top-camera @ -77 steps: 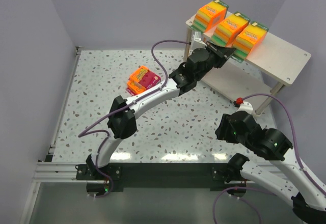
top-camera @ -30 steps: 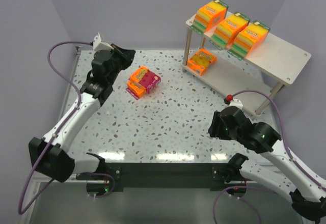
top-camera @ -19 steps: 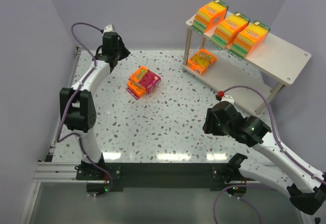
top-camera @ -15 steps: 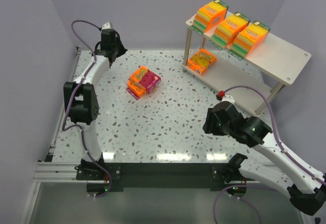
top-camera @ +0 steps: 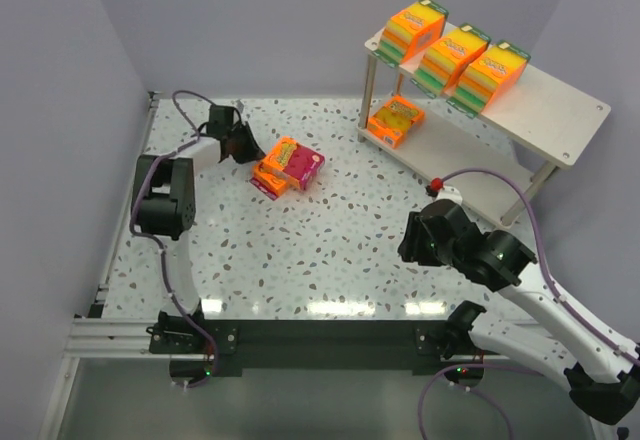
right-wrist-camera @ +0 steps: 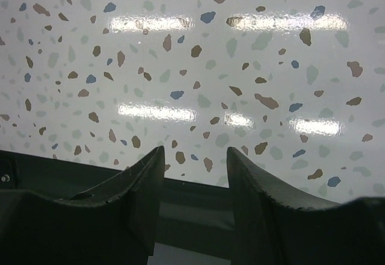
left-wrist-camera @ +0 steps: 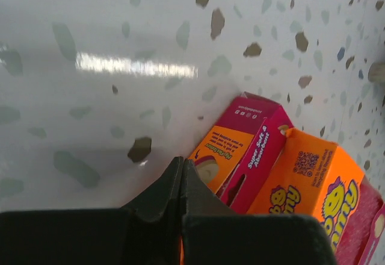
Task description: Place and organize the cleaning sponges onto the shelf
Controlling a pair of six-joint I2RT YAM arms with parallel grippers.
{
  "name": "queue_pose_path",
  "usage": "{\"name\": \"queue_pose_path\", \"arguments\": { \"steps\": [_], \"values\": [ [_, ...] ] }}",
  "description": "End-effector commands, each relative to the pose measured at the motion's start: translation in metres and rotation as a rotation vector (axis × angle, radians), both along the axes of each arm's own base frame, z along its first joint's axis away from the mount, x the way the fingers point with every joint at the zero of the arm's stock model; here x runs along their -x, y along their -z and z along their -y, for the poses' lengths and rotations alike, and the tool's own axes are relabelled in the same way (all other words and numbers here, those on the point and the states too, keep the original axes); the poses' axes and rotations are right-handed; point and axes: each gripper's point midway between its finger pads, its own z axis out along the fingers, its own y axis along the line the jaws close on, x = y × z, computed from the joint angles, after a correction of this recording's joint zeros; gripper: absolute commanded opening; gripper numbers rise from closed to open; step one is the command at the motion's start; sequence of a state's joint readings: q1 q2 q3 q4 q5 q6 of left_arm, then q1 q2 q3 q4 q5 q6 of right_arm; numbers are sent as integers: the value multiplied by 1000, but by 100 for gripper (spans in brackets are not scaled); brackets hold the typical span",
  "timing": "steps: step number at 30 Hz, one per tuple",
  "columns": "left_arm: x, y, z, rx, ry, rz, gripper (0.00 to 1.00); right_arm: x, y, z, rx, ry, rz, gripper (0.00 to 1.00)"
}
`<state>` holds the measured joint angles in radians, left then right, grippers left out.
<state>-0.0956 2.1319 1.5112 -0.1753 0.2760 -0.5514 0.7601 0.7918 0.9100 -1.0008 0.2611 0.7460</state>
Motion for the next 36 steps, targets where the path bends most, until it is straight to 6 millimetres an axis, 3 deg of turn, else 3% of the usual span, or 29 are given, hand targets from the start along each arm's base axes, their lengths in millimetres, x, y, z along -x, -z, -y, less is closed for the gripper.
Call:
{"name": "queue_pose_path", "arguments": {
  "steps": [1,2,4,6,7,8,10,11,13,14,17,20,22,23,26,30,35,36],
  "values": [
    [28,-64,35,80,163,168,0,-4,-3,-6,-21,-21,21,50],
    [47,-50,38,80,178,127,0,-3,-3,-7,-27,-26,20,50],
    [73,-59,56,81,233,132,0,-2,1,-8,-25,-40,13,50],
    [104,-44,63,69,254,75,0,-1,2,-9,-24,-46,12,50],
    [115,-57,70,79,270,100,0,-1,3,-9,-23,-50,10,50],
    [139,-46,83,89,305,63,0,0,4,-9,-22,-55,10,50],
    [164,-60,108,145,344,80,0,0,5,-9,-18,-59,9,50],
    [180,-53,111,174,329,39,0,0,5,-9,-18,-63,11,50],
    [190,-67,111,180,285,66,0,0,5,-8,-14,-63,12,50],
    [190,-61,99,144,206,66,0,0,5,-8,-14,-63,12,51],
    [186,-78,69,95,-4,77,0,1,6,-8,-16,-69,13,51],
    [186,-95,62,111,-95,83,0,1,8,-9,-13,-76,10,52],
    [184,-106,65,131,-106,104,11,0,8,-10,-17,-77,12,52],
    [179,-113,67,145,-112,124,22,-1,8,-11,-19,-79,10,54],
    [170,-116,75,177,-109,130,32,-2,8,-14,-25,-83,9,55],
    [155,-102,85,180,-108,87,37,-3,6,-13,-21,-80,16,56],
    [133,-102,101,225,-90,106,41,-2,3,-10,-24,-66,21,56],
    [130,-93,103,220,-90,87,41,-2,4,-10,-24,-63,20,56]
  ]
}}
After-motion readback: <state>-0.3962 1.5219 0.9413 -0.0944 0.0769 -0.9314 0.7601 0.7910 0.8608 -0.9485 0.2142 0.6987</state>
